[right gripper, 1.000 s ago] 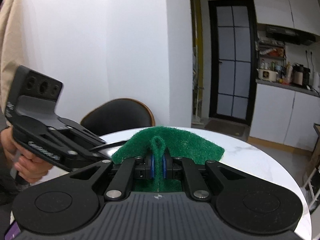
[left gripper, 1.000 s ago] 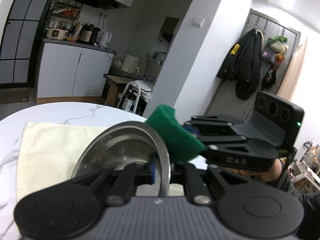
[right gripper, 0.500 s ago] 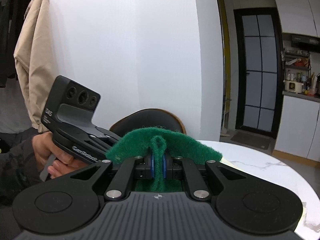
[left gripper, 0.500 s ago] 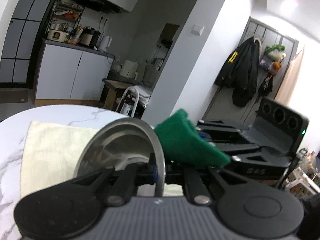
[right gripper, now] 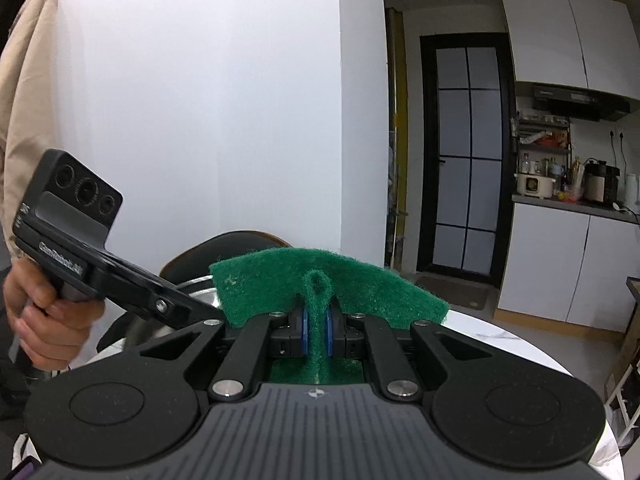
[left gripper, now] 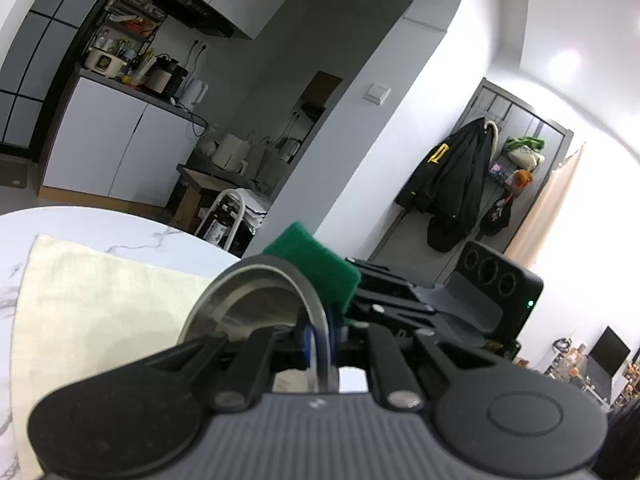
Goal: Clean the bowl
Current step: 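Lift the bowl with the left gripper and flip it upside down toward the pad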
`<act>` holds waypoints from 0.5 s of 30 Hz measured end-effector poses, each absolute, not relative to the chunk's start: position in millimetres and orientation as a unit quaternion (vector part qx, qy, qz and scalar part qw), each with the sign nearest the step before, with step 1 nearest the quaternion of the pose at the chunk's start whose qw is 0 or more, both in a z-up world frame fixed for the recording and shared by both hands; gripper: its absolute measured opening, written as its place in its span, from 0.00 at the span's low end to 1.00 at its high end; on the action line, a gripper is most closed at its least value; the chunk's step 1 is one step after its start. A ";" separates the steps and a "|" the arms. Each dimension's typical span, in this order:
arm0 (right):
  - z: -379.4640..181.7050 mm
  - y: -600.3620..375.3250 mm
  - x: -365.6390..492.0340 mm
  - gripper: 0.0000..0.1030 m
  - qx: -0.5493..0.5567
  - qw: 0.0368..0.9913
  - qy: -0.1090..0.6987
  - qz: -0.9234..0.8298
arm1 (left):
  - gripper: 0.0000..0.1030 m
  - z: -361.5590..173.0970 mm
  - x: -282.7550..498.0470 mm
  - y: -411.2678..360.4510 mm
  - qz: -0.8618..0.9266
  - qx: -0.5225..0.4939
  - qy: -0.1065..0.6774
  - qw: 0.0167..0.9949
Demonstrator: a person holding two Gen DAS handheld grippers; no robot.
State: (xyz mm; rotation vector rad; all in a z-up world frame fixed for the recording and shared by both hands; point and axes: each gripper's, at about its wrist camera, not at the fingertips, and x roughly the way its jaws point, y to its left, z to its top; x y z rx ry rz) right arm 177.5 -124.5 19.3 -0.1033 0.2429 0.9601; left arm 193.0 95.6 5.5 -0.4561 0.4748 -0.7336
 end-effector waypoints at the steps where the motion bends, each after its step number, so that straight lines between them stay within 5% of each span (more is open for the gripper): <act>1: 19.3 -124.4 176.4 0.10 -0.051 0.879 0.114 0.461 | 0.08 4.5 193.2 95.6 -0.352 -0.221 0.228 0.881; 15: 26.7 -122.4 158.5 0.10 -0.063 0.865 0.076 0.492 | 0.08 4.8 187.6 96.1 -0.355 -0.239 0.220 0.876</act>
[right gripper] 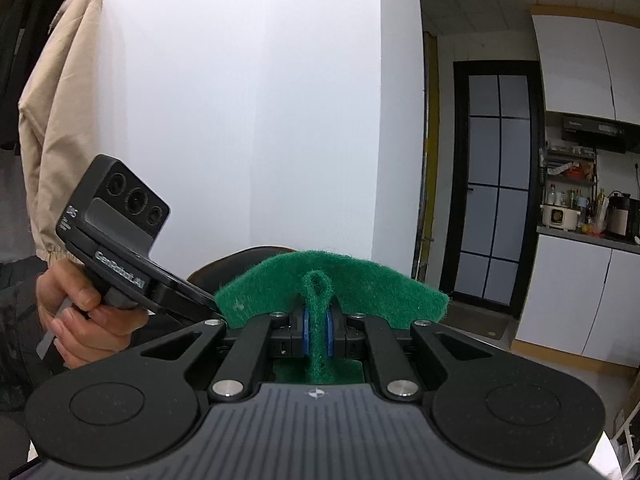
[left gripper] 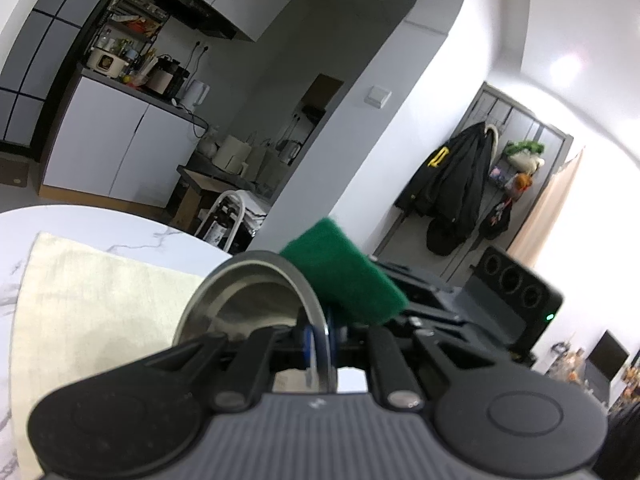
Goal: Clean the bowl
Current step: 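Lift the bowl with the left gripper and flip it upside down toward the pad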
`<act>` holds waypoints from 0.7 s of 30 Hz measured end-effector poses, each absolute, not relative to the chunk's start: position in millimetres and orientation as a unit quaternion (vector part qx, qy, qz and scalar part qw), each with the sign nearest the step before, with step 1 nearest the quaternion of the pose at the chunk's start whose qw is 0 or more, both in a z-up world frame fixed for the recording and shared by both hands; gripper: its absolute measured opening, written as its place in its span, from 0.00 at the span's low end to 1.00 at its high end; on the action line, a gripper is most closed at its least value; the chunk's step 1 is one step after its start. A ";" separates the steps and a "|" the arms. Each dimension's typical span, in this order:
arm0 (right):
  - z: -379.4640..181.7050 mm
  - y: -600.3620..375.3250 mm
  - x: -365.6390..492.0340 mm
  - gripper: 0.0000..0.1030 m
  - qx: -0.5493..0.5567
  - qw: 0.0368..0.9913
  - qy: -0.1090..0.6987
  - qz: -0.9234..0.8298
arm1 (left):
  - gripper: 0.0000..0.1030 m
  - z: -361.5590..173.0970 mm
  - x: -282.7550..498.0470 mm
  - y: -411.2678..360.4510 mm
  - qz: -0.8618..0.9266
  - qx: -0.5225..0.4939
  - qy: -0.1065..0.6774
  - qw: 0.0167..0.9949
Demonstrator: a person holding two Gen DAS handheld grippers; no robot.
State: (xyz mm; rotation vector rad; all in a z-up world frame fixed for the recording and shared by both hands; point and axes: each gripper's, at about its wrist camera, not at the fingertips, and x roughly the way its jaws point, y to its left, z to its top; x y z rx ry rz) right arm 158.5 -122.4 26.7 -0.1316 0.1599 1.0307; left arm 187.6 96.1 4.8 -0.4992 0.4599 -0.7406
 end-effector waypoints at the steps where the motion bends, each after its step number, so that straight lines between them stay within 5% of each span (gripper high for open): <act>1: 26.5 -123.6 161.4 0.10 -0.061 0.867 0.079 0.488 | 0.08 4.5 188.3 96.6 -0.356 -0.242 0.219 0.876; 21: 12.7 -131.5 183.5 0.10 -0.068 0.878 0.113 0.460 | 0.09 12.3 182.0 102.2 -0.403 -0.296 0.173 0.849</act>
